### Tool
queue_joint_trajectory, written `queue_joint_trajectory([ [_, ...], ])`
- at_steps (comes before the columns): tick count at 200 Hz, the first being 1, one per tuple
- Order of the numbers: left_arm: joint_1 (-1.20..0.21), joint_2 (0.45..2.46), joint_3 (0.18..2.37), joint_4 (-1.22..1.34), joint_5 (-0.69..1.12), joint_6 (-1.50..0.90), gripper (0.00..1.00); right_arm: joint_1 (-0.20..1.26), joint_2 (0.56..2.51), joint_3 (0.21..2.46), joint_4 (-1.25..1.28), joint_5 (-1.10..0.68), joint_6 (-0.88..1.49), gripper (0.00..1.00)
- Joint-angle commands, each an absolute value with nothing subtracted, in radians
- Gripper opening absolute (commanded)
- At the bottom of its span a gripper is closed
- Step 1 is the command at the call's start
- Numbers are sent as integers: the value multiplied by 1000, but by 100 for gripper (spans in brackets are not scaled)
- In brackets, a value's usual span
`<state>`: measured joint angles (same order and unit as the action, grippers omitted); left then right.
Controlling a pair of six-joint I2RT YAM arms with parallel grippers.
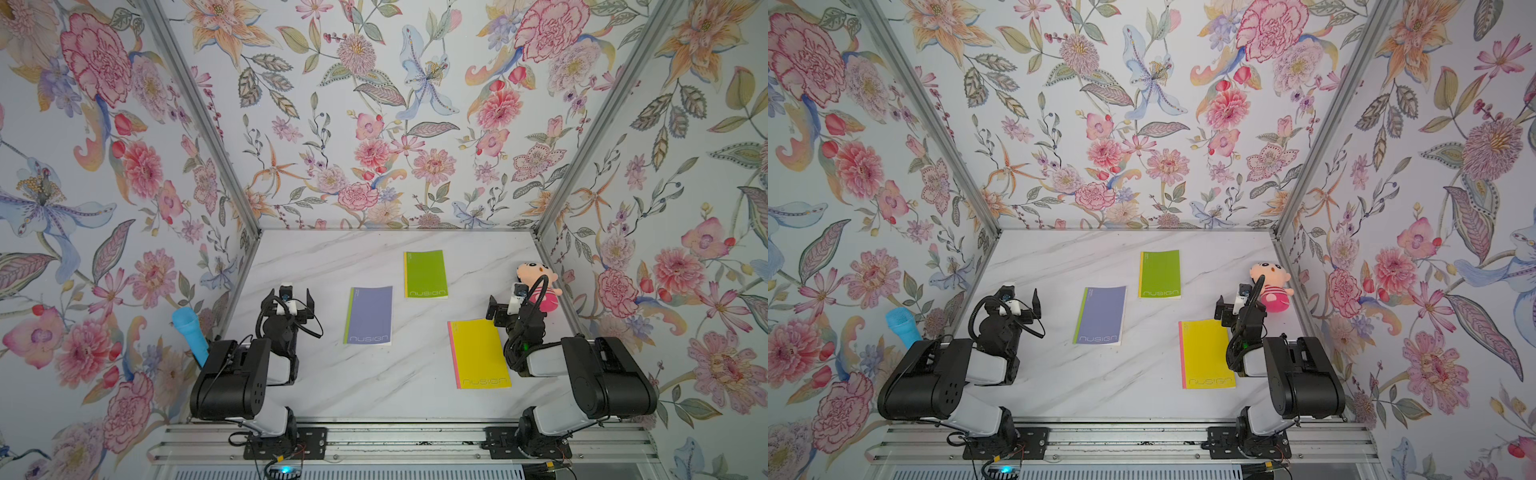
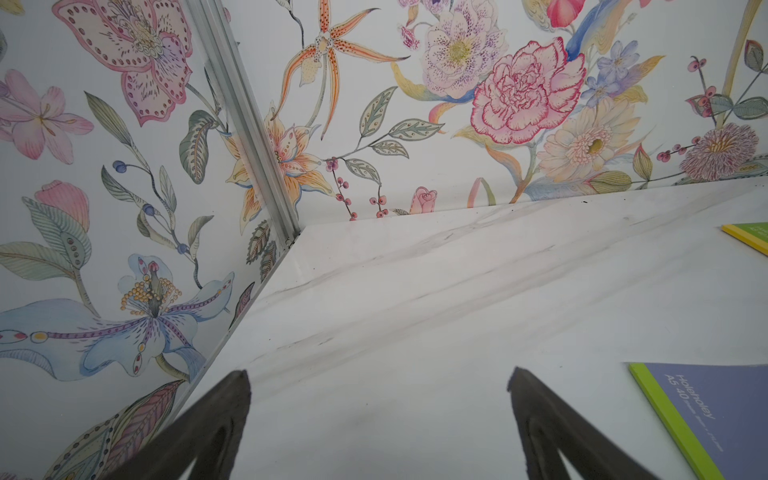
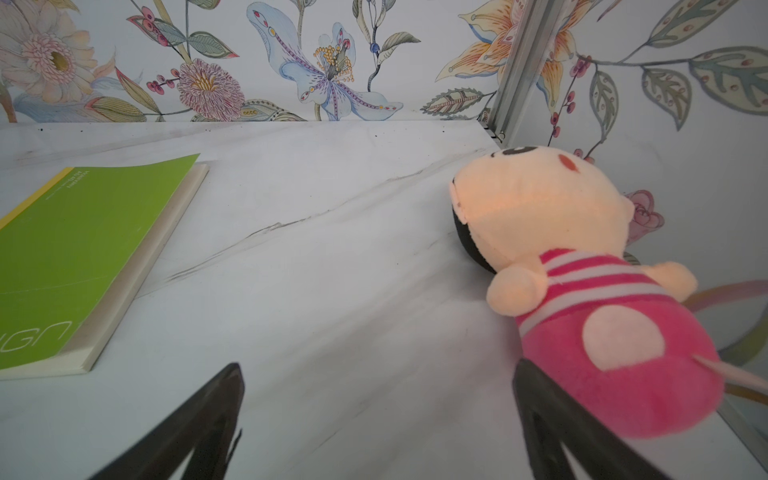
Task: Close the notebook
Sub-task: Reset both arms
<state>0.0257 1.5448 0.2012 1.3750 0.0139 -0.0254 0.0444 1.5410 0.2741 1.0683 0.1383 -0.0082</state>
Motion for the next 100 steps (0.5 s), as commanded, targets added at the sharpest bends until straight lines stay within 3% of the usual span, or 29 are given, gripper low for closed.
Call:
queue_joint_trajectory([
  [1, 17, 1554, 194, 1423, -7, -14, 100, 36, 1545, 287, 1113, 137, -14, 100],
  [100, 15, 1556, 200, 1413, -11, -11, 100, 38, 1545, 284, 1120, 155, -10, 100],
])
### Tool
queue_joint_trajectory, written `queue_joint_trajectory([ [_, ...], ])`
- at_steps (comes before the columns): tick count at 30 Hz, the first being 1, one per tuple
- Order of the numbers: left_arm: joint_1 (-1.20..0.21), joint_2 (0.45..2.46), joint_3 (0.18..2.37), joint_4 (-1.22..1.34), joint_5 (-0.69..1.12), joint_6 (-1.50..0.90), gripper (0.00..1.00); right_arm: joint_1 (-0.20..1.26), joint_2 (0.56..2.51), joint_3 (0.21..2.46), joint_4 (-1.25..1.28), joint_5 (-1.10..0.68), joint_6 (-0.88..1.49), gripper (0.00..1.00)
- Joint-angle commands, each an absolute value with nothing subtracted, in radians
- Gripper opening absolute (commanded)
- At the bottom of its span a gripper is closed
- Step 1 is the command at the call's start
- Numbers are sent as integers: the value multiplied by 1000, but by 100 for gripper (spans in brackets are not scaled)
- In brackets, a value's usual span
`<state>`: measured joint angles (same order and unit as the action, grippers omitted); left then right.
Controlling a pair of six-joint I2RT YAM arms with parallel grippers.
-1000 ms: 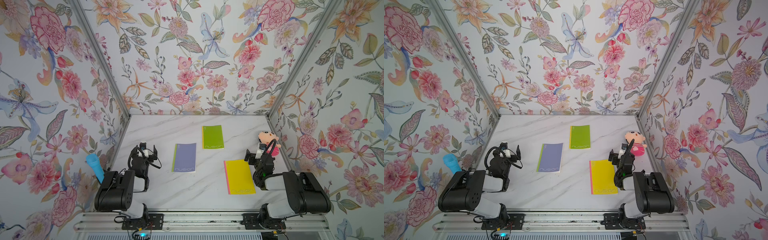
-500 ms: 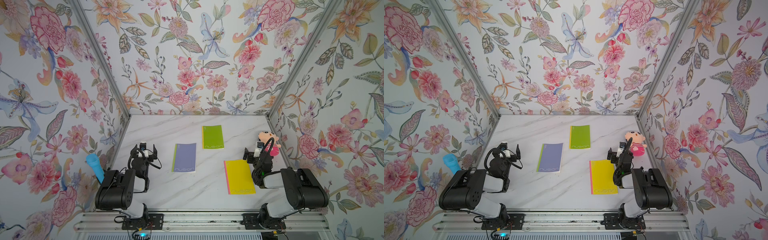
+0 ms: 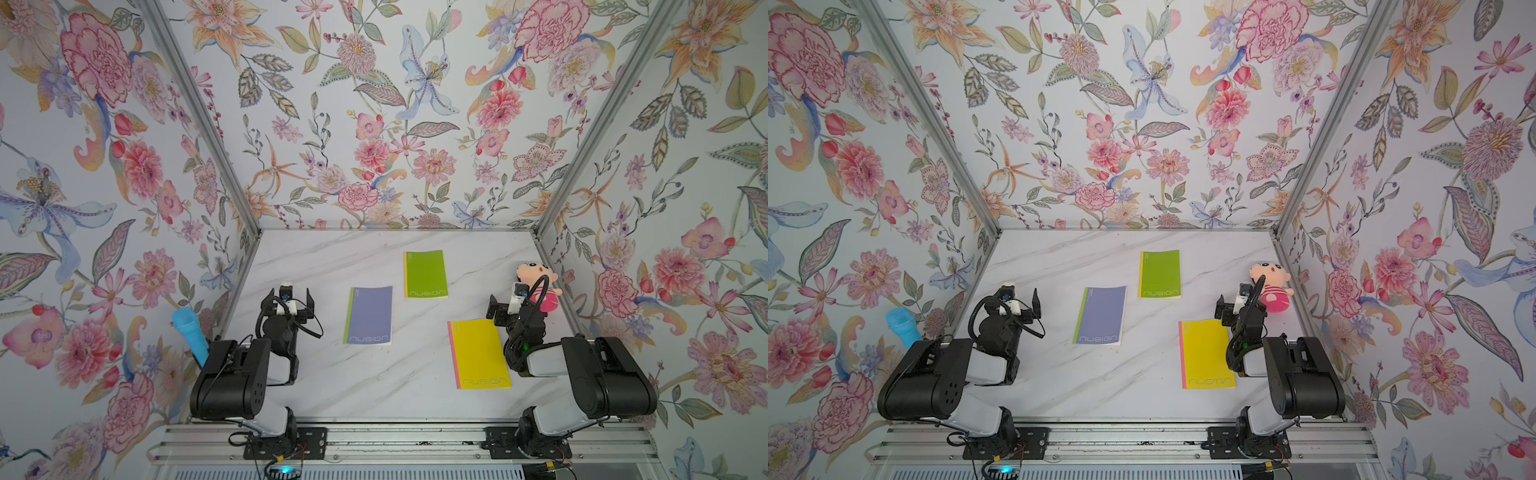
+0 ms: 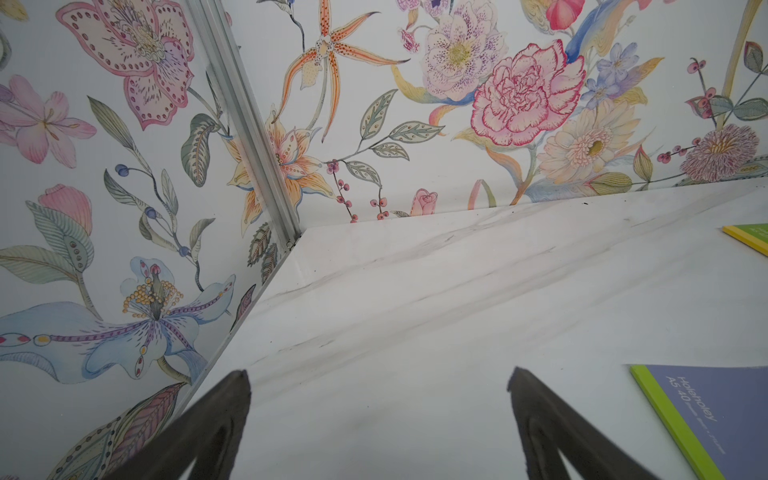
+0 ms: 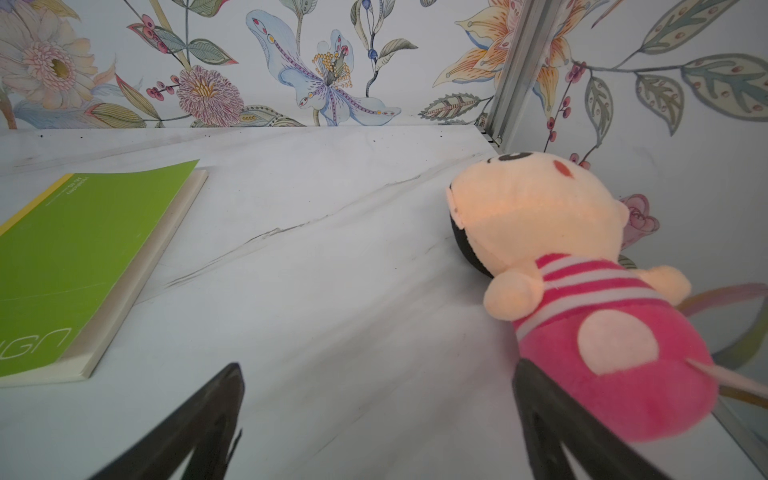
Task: Close the notebook
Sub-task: Reset both arms
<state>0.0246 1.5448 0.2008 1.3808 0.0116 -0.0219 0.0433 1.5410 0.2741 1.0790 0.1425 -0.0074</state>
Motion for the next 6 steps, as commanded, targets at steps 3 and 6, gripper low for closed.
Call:
queue_joint_trajectory([
  [3, 14, 1554, 197, 1416, -13, -12, 100, 38, 1544, 285, 1118, 156, -11, 100],
  [6, 14, 1553, 194, 1424, -1, -7, 100, 39, 1543, 284, 1118, 157, -11, 100],
])
